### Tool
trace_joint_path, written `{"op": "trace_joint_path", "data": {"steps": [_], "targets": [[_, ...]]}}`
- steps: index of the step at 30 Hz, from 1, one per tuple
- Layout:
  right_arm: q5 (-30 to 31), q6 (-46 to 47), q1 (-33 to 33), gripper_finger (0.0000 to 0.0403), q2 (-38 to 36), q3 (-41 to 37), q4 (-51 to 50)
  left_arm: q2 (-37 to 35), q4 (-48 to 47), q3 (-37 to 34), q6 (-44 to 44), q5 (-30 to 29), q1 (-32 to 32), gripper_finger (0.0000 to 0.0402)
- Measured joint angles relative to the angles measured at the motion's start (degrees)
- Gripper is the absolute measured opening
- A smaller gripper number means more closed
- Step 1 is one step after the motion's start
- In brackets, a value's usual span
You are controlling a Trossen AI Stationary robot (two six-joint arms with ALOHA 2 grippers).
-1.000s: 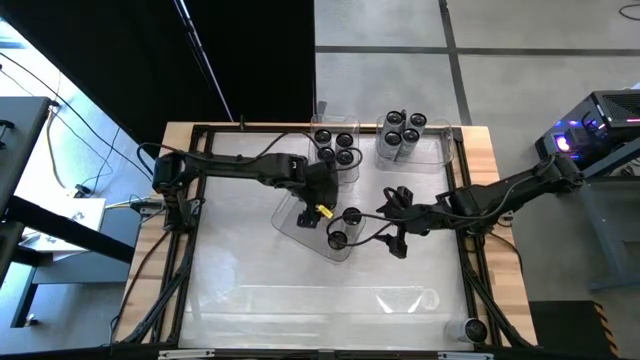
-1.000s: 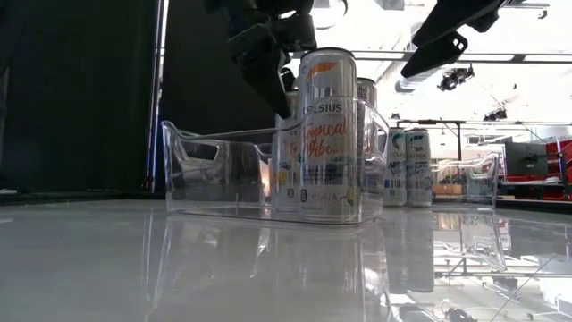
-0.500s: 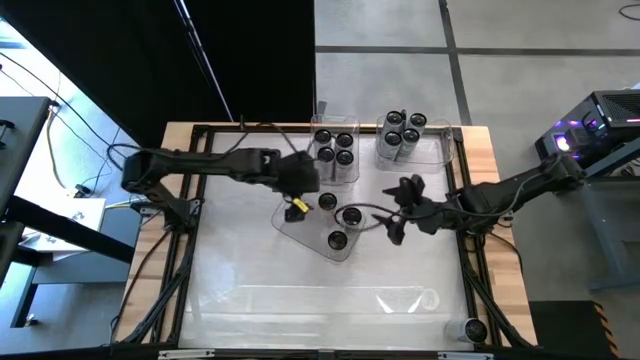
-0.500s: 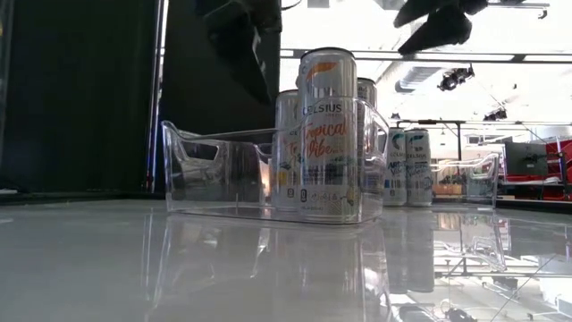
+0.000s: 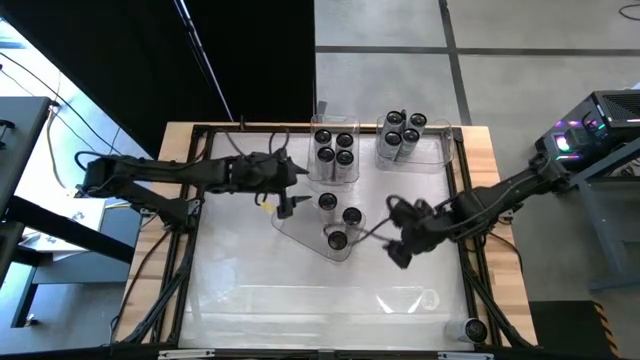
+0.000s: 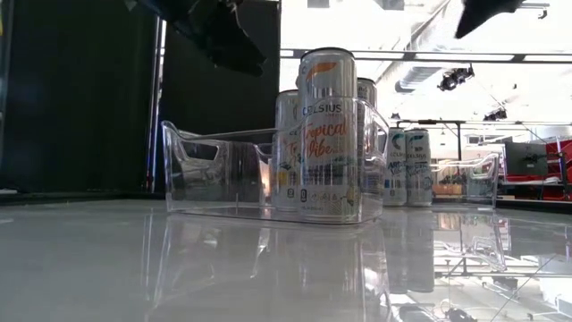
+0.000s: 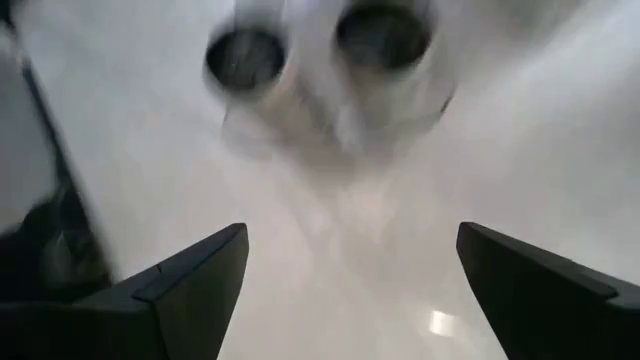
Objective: Sort soda cans
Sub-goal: Put the white-yellow can into the bottom transparent bin
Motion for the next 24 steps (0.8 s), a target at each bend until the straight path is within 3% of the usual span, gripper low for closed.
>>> {"op": "trace_joint_path", "data": {"steps": [5, 13, 20, 24], "targets": [[-8.23, 6.39, 3.64, 0.0355, 5.72, 5.19, -4.08, -1.98, 7.90, -4.74, 1.41, -1.11, -1.62, 0.0328], [-10.66, 20.09, 15.59, 0.0355, 12.60, 7.04, -4.08, -2.05, 13.35, -7.81, 1.19, -2.24, -5.81, 0.0328], [-9.02, 34.60, 28.29, 0.0355, 16.74, 7.04, -6.63, -2.05, 14.79, -7.81, 0.08, -5.88, -7.83, 0.0328], [-13.05, 46.15, 32.82, 0.0355, 18.03, 7.04, -10.35, -2.05, 14.91, -7.81, -0.33, -5.96, -7.76, 0.0328]]}}
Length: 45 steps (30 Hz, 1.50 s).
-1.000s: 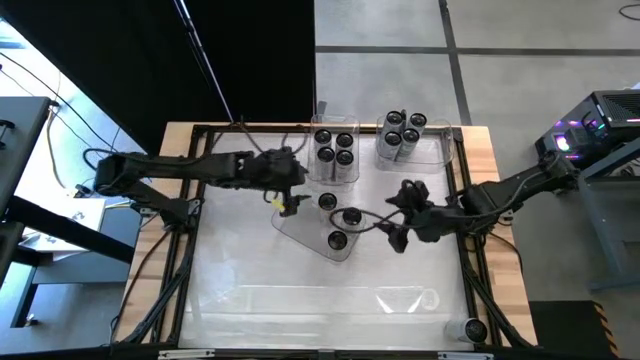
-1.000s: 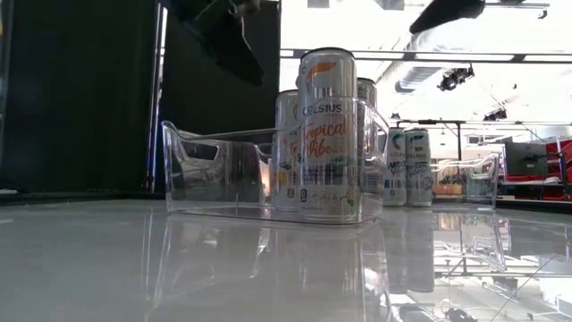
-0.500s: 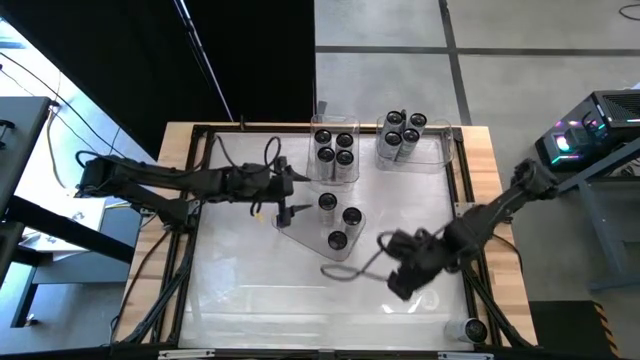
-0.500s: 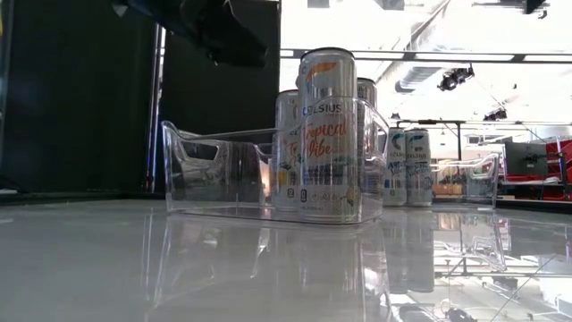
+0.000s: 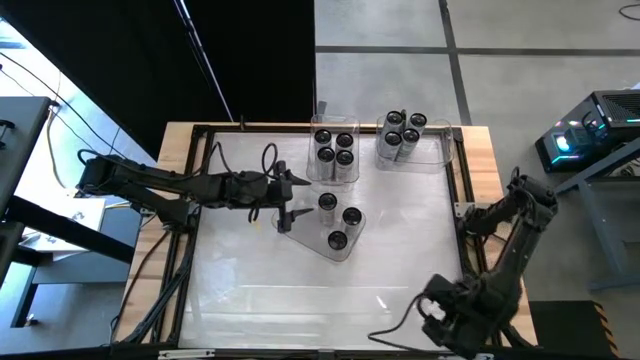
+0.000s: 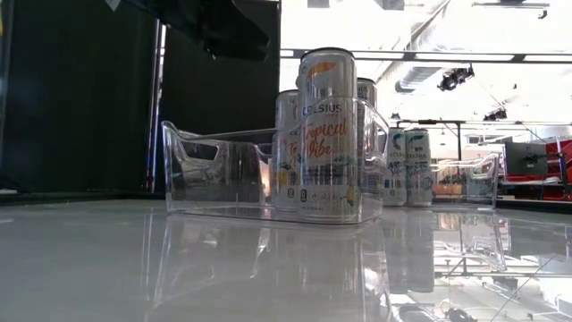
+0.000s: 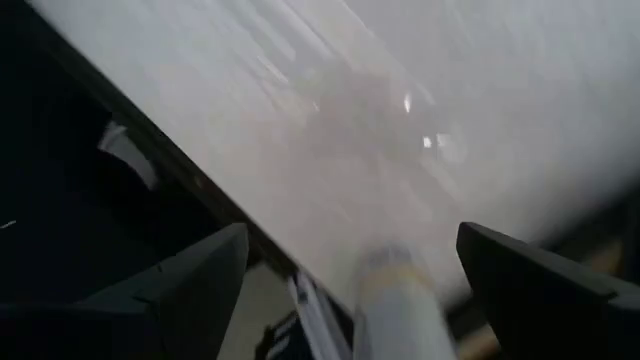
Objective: Sort soda cans
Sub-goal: Put the white-yellow can into the bottom transparent bin
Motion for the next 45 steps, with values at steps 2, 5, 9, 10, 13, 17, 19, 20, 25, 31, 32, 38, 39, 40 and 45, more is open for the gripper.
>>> {"op": "trace_joint_path", "data": {"steps": [2, 5, 9, 10, 13, 17, 19, 20, 25, 31, 32, 38, 39, 40, 45], "targets": [[-2.51, 5.79, 1.77, 0.0355, 0.46, 0.00, -1.38, 0.00, -0.01, 0.00, -0.46, -0.43, 0.23, 0.0328], [-5.11, 11.83, 3.81, 0.0355, 0.71, -0.04, -4.50, 0.00, -0.05, 0.00, -1.33, -0.77, 0.45, 0.0328], [-6.07, 17.35, 5.68, 0.0355, 0.66, -0.15, -7.63, 0.00, -0.08, 0.00, -2.38, -1.10, 0.45, 0.0328], [-6.07, 18.24, 6.06, 0.0355, 0.66, -0.15, -7.50, 0.00, -0.17, 0.00, -2.33, -1.10, 0.45, 0.0328], [-7.58, 20.53, 7.35, 0.0355, 0.66, -0.15, -6.77, 0.02, -0.64, 0.00, -2.32, -1.10, 0.45, 0.0328], [-9.13, 23.65, 9.44, 0.0355, 0.66, -0.15, -5.73, 0.02, -0.92, 0.00, -2.25, -1.07, 0.45, 0.0328], [-9.14, 23.84, 10.17, 0.0355, 0.66, -0.15, -4.54, 0.02, -1.01, 0.00, -2.23, -1.07, 0.45, 0.0328], [-9.18, 23.77, 10.39, 0.0355, 0.66, -0.15, -3.97, 0.02, -1.04, 0.00, -2.23, -1.07, 0.45, 0.0328], [-9.13, 21.09, 11.32, 0.0355, 0.83, -0.17, -3.16, 0.02, -1.06, 0.00, -1.86, -1.03, 0.45, 0.0328], [-8.91, 11.22, 11.60, 0.0355, 2.85, -0.17, -1.04, 0.02, -1.08, 0.00, -0.72, -0.99, 0.45, 0.0328], [-8.88, 9.60, 11.60, 0.0355, 3.17, -0.20, -0.97, 0.02, -1.08, 0.00, -0.72, -0.99, 0.45, 0.0328], [-8.65, 6.73, 11.60, 0.0355, 4.99, -0.21, -0.66, 0.02, -1.08, 0.00, -0.72, -0.99, 0.45, 0.0328], [-9.09, 6.68, 11.60, 0.0355, 5.21, -0.26, -0.33, 0.02, -1.08, 0.00, -0.72, -0.99, 0.45, 0.0328], [-10.06, 6.32, 11.60, 0.0355, 5.25, -0.26, 0.14, 0.02, -1.08, 0.00, -0.71, -0.99, 0.45, 0.0328], [-13.51, 4.91, 11.62, 0.0355, 5.18, -0.26, 3.27, 0.02, -1.06, 0.02, -0.80, -0.99, 0.43, 0.0328]]}}
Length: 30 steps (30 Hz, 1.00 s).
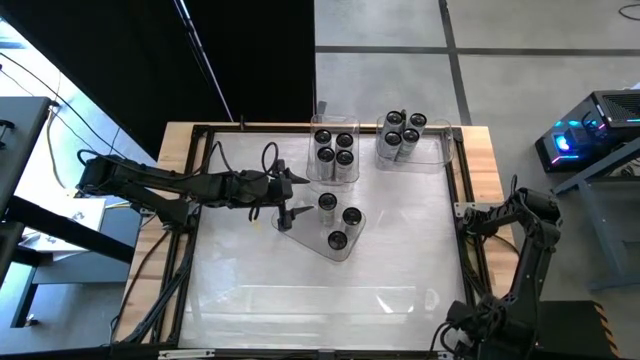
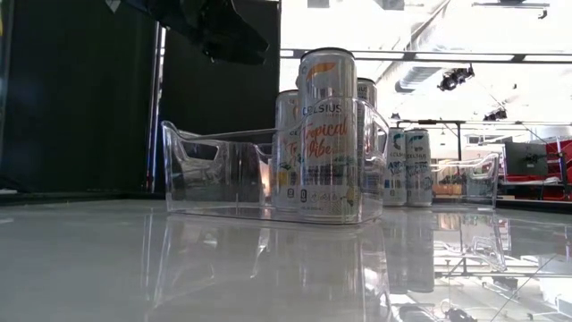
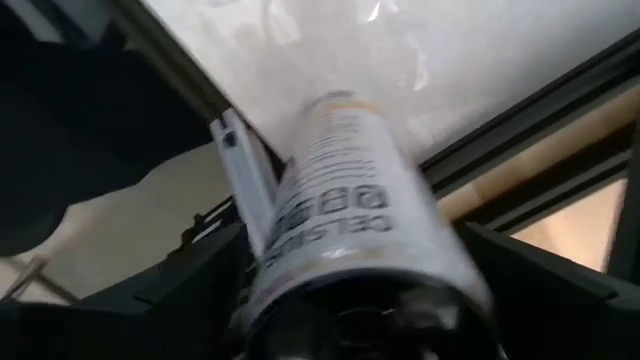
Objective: Sort soda cans
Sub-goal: Put the white-yellow can into the bottom transparent bin
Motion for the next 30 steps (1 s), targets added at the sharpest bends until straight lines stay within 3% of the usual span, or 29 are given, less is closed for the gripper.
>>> {"op": "trace_joint_path", "data": {"steps": [7, 15, 18, 26, 30], "targets": [[-2.47, 0.49, -0.09, 0.0347, 0.00, 0.00, 1.93, 0.00, 0.00, 0.00, -0.30, 0.00, 0.00, 0.0328], [-4.02, 0.49, -1.60, 0.0238, -0.02, 0.02, 1.74, 0.00, 0.02, 0.00, -0.32, 0.00, 0.00, 0.0328], [-4.43, -0.68, -3.24, 0.0236, -0.02, 0.02, 1.78, -0.12, -0.03, 0.00, -0.22, -0.02, 0.00, 0.0328], [1.58, -15.08, -13.69, 0.0236, -0.02, 3.87, 0.41, -5.42, -8.32, 1.29, -0.30, -5.97, -0.55, 0.0328], [5.68, -27.42, -21.12, 0.0236, -0.02, 7.23, 0.12, -8.95, -11.57, 1.38, -1.69, -9.57, -2.92, 0.0328]]}}
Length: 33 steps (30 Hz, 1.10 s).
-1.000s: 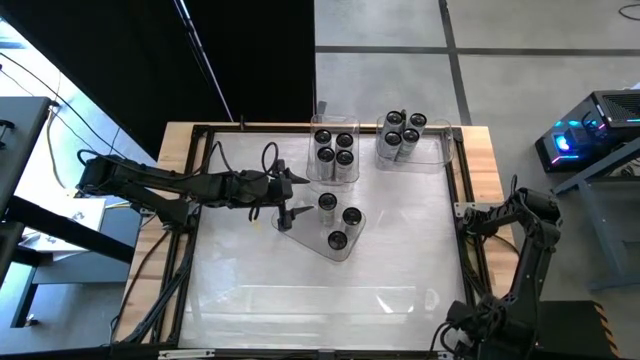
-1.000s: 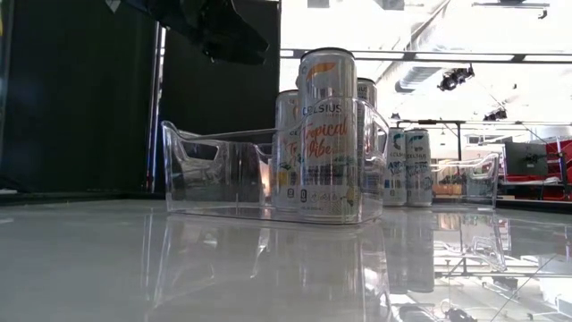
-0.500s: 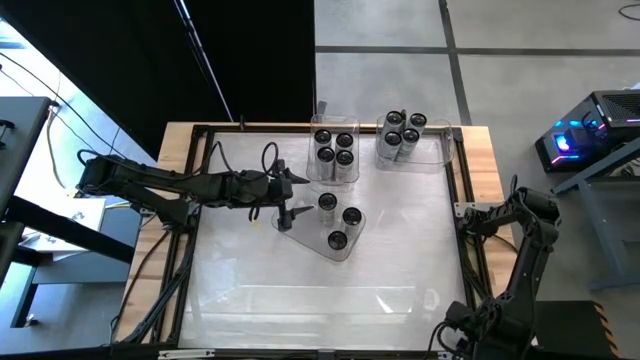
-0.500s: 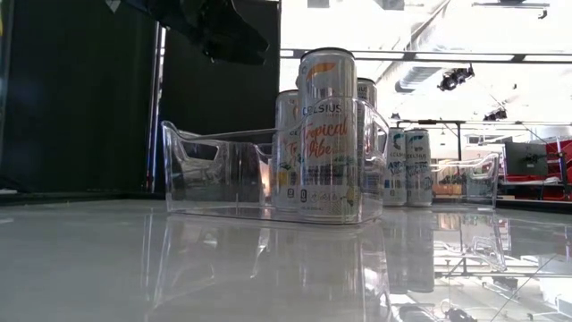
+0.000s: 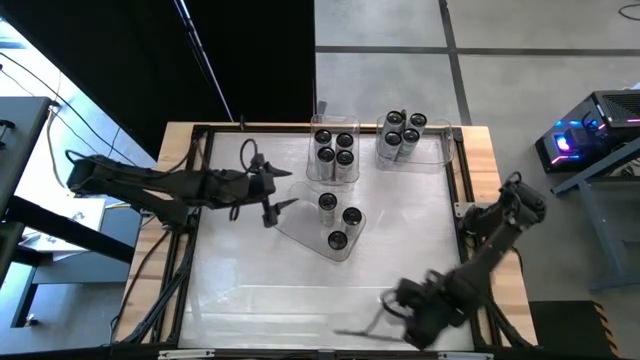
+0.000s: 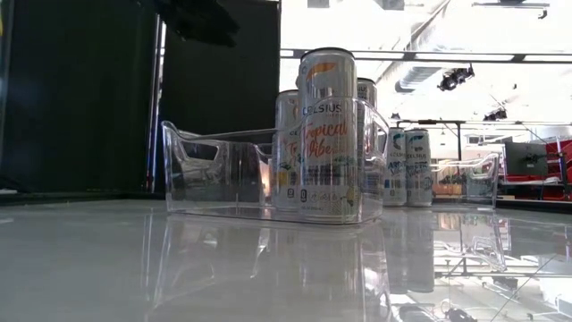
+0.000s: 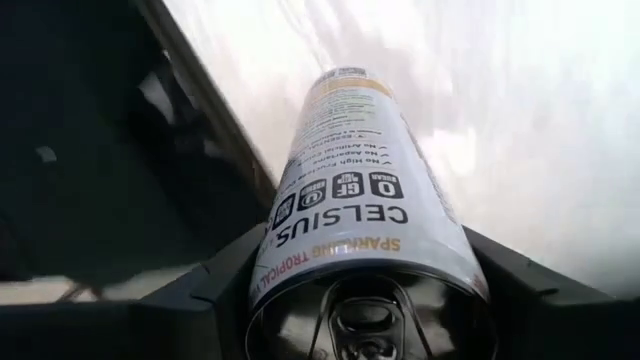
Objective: Sort soda cans
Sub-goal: Put the white-yellow can into the bottom transparent bin
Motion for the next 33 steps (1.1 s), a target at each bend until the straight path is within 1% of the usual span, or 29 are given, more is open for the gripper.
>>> {"op": "trace_joint_path", "data": {"steps": [5, 10, 13, 16, 20, 22, 26, 29, 33], "targets": [[5.35, -17.13, -8.95, 0.0236, 0.00, 4.51, -0.41, -2.98, -8.60, 0.00, -4.40, -5.25, -4.23, 0.0328], [6.39, -32.19, -16.93, 0.0236, 0.00, 9.15, 4.35, -3.33, -17.79, -0.02, -12.05, -10.26, -9.32, 0.0328], [6.77, -41.00, -20.01, 0.0236, 0.63, 12.13, 7.33, -3.27, -18.98, -0.74, -16.05, -12.94, -12.83, 0.0328], [6.33, -47.66, -22.46, 0.0236, 2.42, 15.43, 8.73, -3.26, -19.29, -0.90, -18.90, -14.26, -16.17, 0.0328], [5.84, -55.99, -26.60, 0.0236, 7.32, 21.50, 8.97, -3.26, -19.28, -0.90, -21.04, -16.16, -19.38, 0.0328], [6.57, -58.94, -28.98, 0.0236, 10.11, 24.64, 8.07, -3.29, -19.29, -0.90, -21.32, -18.44, -20.90, 0.0328], [6.71, -61.95, -33.49, 0.0236, 15.06, 30.60, 4.10, -3.62, -20.71, -0.90, -22.40, -23.83, -24.32, 0.0328], [6.70, -62.18, -36.27, 0.0236, 17.61, 34.14, 2.17, -4.63, -23.72, -0.92, -26.02, -24.70, -25.90, 0.0328], [6.74, -62.23, -39.54, 0.0236, 19.50, 36.86, -1.58, -4.55, -28.36, -0.92, -31.61, -24.14, -26.62, 0.0328]]}}
